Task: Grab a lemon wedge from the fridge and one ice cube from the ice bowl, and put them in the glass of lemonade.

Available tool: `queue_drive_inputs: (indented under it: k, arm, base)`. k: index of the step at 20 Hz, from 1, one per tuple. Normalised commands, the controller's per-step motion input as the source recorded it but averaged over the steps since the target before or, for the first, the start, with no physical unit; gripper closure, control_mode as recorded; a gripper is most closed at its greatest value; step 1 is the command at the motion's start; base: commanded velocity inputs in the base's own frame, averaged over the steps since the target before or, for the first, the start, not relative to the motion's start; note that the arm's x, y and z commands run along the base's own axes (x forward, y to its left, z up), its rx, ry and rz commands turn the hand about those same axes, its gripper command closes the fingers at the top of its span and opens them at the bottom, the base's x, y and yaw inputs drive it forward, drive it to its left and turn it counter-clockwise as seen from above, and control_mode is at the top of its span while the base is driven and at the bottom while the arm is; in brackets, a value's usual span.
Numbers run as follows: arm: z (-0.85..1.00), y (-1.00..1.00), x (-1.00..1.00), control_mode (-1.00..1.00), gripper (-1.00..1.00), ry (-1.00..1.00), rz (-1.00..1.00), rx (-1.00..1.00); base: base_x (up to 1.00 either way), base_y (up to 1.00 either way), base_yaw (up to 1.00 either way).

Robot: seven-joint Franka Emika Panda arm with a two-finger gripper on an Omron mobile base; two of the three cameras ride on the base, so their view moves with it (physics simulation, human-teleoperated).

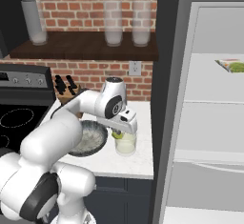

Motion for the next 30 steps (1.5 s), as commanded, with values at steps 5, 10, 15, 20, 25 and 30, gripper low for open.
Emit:
queue_drive_inputs:
  k: [5,10,15,20,25,30]
  arm:
    - [0.0,0.0,0.27,-1.0,1.0,-0.01,0.0,0.0]
    - [0.0,0.0,0.54,-1.0,1.0,0.01,0.0,0.0]
    - [0.0,-0.16,0.2,-1.0,1.0,0.01,0.0,0.0]
    - [-0.01,-0.43,0.0,-1.0,1.0,0.0,0.0,0.0]
    - [0.0,-0.08,0.0,-1.0,1.0,0.0,0.0,0.0]
    - [-0.1,0.06,-0.02,-1.0,1.0,-0.03,0.0,0.0]
  base:
    - [0.0,0.0,0.0]
    - [0.0,0.0,0.0]
    - [0.0,0.0,0.0]
    - [0.0,0.0,0.0]
    - [0.0,0.0,0.0]
    - [0.0,0.0,0.0]
